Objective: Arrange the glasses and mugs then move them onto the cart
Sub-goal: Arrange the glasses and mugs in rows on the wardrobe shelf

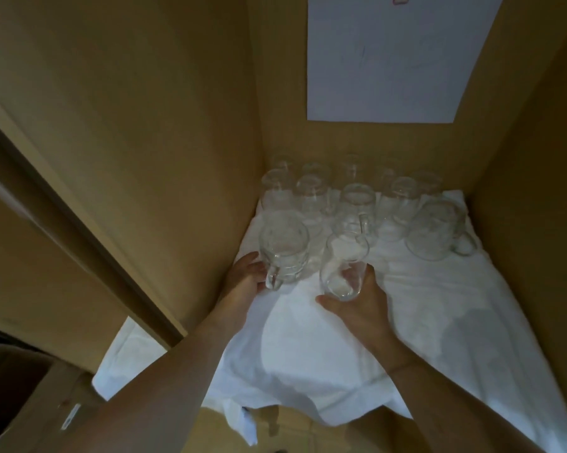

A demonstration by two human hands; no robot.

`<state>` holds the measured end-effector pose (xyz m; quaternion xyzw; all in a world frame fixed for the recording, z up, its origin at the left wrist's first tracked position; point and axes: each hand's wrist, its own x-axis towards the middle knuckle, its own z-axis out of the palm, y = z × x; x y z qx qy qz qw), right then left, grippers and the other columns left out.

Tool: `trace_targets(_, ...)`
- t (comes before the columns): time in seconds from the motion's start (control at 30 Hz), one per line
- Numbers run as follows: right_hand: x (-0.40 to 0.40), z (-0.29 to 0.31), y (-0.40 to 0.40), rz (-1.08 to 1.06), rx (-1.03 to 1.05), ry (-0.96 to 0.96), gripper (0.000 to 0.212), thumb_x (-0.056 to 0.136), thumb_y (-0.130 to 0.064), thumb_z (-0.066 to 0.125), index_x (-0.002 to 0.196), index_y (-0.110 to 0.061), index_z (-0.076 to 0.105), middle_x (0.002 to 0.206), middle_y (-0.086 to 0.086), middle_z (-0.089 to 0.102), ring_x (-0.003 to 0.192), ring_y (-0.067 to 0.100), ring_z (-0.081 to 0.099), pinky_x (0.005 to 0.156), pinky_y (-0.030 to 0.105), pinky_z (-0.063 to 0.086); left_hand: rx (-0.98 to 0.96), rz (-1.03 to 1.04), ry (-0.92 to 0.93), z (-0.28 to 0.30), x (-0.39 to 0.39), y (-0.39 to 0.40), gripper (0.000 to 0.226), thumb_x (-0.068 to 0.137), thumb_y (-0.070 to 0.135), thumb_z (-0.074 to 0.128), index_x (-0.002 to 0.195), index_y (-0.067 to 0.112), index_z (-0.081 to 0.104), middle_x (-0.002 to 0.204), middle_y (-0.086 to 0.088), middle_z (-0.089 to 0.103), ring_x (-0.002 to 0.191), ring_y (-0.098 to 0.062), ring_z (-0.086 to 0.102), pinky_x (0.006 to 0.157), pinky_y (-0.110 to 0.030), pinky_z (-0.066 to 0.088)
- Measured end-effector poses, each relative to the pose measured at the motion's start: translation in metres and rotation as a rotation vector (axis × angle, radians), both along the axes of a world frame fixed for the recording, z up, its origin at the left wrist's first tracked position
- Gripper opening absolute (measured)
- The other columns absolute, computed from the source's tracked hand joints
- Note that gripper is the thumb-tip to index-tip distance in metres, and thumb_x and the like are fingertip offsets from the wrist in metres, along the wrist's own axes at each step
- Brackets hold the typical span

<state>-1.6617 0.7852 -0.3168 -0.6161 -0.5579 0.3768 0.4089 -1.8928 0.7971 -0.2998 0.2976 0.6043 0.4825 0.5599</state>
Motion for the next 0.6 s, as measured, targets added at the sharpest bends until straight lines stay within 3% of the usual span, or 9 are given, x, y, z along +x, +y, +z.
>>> trace_targets(0.07,-0.001,-0.001,0.000,-0.003,0.000,-0.006,0.082,0.053,-0.026,0.100,0.120,-0.022,0.053,0.109,-0.007,0.066,0.099,0.012,0.063,0.071,-0.001,0.040,-0.053,-0.062,0.096,0.006,0.006,0.003,0.035,0.101,0.000,0.050,0.133,0.013,0.055,0.108,0.001,0.069,0.087,-0.010,0.069,0.074,-0.022,0.054)
trace_targets(0.17,-0.001,0.000,0.001,-0.002,0.006,-0.019,0.082,0.054,-0.028,0.100,0.121,-0.021,0.053,0.111,-0.008,0.066,0.099,0.010,0.063,0.070,-0.001,0.041,0.053,-0.135,0.382,0.009,0.009,0.002,0.082,0.091,-0.010,0.060,0.156,0.029,0.029,0.139,0.007,0.047,0.125,-0.018,0.053,0.103,-0.039,0.049)
trace_targets(0.27,-0.003,0.001,0.001,-0.008,0.004,-0.021,0.083,0.054,-0.030,0.100,0.121,-0.023,0.052,0.112,-0.009,0.067,0.100,0.009,0.064,0.073,0.002,0.042,0.096,-0.224,0.366,0.010,0.009,0.006,0.105,0.075,-0.006,0.082,0.155,0.031,0.026,0.141,0.010,0.047,0.129,-0.017,0.051,0.108,-0.036,0.046)
trace_targets(0.4,-0.005,0.002,-0.001,-0.021,-0.007,-0.034,0.081,0.055,-0.032,0.099,0.120,-0.024,0.052,0.112,-0.009,0.067,0.099,0.011,0.064,0.073,0.005,0.041,0.112,-0.089,0.389,0.005,0.013,0.008,0.106,0.043,0.013,0.100,0.131,0.035,0.045,0.116,0.021,0.058,0.112,-0.009,0.060,0.088,-0.021,0.051)
trace_targets(0.5,-0.005,0.004,-0.002,-0.022,-0.003,-0.022,0.080,0.055,-0.028,0.099,0.119,-0.023,0.051,0.109,-0.009,0.066,0.097,0.011,0.064,0.067,0.002,0.043,0.131,-0.013,0.477,0.016,0.015,0.004,0.100,0.044,0.015,0.100,0.128,0.024,0.047,0.108,0.018,0.058,0.096,-0.002,0.059,0.070,-0.007,0.044)
trace_targets(0.6,-0.005,0.004,-0.003,-0.026,0.015,-0.007,0.079,0.054,-0.027,0.100,0.116,-0.025,0.051,0.108,-0.010,0.066,0.097,0.011,0.064,0.067,0.000,0.042,0.151,-0.005,0.693,0.039,0.013,0.004,0.102,0.038,0.033,0.094,0.130,0.027,0.050,0.119,0.009,0.059,0.104,-0.012,0.060,0.075,-0.016,0.049)
